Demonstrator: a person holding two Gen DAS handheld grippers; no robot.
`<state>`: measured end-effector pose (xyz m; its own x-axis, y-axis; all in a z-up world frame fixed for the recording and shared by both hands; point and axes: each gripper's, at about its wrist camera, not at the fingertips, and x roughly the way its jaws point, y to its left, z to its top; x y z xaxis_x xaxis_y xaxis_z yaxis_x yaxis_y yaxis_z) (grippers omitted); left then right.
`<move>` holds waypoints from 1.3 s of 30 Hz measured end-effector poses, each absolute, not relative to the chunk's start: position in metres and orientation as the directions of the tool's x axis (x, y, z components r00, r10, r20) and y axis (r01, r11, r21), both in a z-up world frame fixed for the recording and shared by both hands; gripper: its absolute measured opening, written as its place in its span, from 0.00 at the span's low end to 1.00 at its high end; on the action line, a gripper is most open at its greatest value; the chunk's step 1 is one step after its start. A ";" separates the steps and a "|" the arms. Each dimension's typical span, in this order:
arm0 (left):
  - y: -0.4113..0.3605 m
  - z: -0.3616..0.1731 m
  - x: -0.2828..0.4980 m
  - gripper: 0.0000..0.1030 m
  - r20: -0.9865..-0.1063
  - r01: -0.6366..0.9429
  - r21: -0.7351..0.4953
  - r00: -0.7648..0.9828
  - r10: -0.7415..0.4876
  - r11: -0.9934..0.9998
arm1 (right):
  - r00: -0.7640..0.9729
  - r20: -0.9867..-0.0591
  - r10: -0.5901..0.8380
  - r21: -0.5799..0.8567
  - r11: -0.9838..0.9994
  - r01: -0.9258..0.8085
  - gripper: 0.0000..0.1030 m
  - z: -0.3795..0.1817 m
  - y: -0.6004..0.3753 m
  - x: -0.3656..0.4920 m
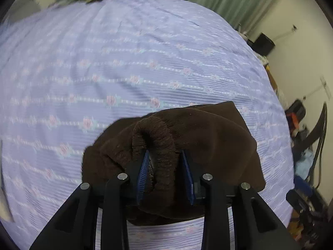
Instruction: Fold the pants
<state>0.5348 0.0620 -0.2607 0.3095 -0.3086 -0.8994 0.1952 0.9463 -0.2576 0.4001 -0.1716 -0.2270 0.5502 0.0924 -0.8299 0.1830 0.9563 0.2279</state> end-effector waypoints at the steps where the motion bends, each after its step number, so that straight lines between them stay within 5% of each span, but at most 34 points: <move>1: 0.062 -0.261 0.534 0.30 -0.897 0.192 -0.274 0.302 -0.322 0.942 | 0.553 -0.828 0.091 0.227 0.957 0.181 0.80 -0.226 -0.171 0.400; 3: 0.063 -0.258 0.532 0.18 -0.892 0.182 -0.301 0.293 -0.344 0.936 | 0.558 -0.825 0.089 0.222 0.959 0.176 0.80 -0.224 -0.171 0.401; 10: 0.115 -0.216 0.489 0.13 -0.786 0.089 -0.486 0.390 -0.479 0.870 | 0.577 -0.809 0.108 0.227 0.964 0.137 0.80 -0.213 -0.165 0.398; 19: 0.148 -0.270 0.484 0.15 -0.877 -0.044 -0.371 0.347 -0.334 0.928 | 0.556 -0.823 0.115 0.196 0.977 0.089 0.80 -0.223 -0.144 0.405; 21: 0.148 -0.274 0.481 0.22 -0.885 -0.049 -0.345 0.351 -0.307 0.937 | 0.546 -0.829 0.123 0.199 0.977 0.082 0.80 -0.226 -0.141 0.404; 23: 0.148 -0.275 0.480 0.41 -0.893 -0.050 -0.309 0.358 -0.272 0.950 | 0.539 -0.833 0.124 0.197 0.977 0.079 0.80 -0.229 -0.140 0.402; 28: 0.155 -0.288 0.479 0.58 -0.901 -0.080 -0.328 0.327 -0.286 0.941 | 0.522 -0.846 0.112 0.191 0.976 0.100 0.80 -0.235 -0.142 0.402; 39: 0.151 -0.288 0.465 0.65 -0.830 -0.103 -0.493 0.355 -0.431 0.864 | 0.513 -0.853 0.102 0.179 0.978 0.104 0.80 -0.242 -0.142 0.407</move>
<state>0.4646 0.1511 -0.2878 0.3546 -0.4312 -0.8296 -0.1034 0.8638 -0.4931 0.4068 -0.1422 -0.2417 0.5125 0.1018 -0.8526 0.1040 0.9783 0.1794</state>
